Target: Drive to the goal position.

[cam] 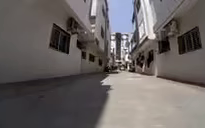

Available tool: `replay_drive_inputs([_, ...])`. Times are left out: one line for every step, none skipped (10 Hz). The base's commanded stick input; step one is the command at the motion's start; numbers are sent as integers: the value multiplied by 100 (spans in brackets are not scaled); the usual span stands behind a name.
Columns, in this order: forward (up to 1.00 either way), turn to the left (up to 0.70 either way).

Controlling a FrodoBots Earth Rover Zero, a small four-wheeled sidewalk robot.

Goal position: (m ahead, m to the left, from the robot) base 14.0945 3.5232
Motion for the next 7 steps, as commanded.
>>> replay_drive_inputs([85, -33])
replay_drive_inputs([85, -28])
replay_drive_inputs([85, -3])
replay_drive_inputs([85, 0])
replay_drive_inputs([85, 0])
replay_drive_inputs([85, 0])
replay_drive_inputs([85, 0])
